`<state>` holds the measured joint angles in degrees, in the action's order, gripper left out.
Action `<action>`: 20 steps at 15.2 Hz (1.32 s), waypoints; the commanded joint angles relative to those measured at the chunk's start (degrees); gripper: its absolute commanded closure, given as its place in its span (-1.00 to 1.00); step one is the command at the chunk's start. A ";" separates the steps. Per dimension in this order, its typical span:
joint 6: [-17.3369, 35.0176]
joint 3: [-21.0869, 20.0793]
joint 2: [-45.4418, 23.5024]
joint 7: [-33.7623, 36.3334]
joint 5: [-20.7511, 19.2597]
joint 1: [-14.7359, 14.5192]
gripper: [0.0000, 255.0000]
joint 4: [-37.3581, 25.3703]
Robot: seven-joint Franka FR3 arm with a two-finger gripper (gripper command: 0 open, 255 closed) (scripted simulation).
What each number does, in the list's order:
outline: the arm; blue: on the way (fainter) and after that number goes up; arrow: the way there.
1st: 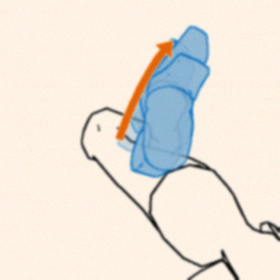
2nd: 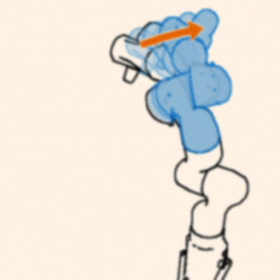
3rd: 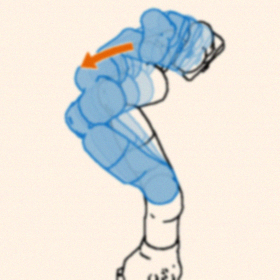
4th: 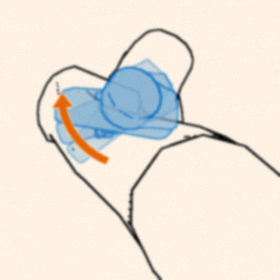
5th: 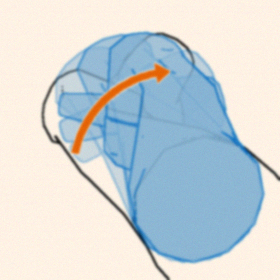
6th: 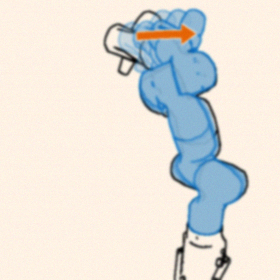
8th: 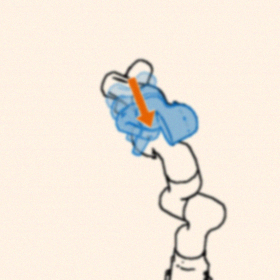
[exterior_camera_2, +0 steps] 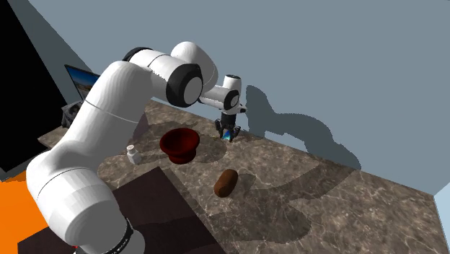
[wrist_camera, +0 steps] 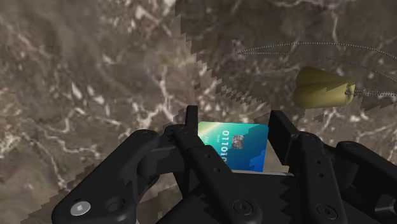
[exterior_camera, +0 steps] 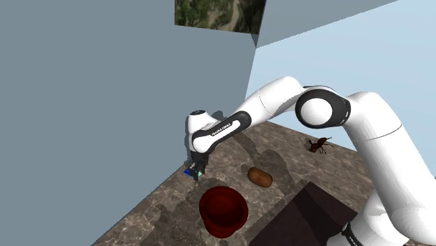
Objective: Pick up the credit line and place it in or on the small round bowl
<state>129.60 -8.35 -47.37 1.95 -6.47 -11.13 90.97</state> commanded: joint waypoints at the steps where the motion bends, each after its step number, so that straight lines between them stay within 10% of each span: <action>1: 0.04 -0.07 -0.13 -0.02 0.03 -0.04 1.00 0.10; 20: -8.77 -1.22 10.08 -0.50 1.35 0.81 1.00 1.47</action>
<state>121.25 -9.50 -37.73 1.40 -5.18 -10.30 92.39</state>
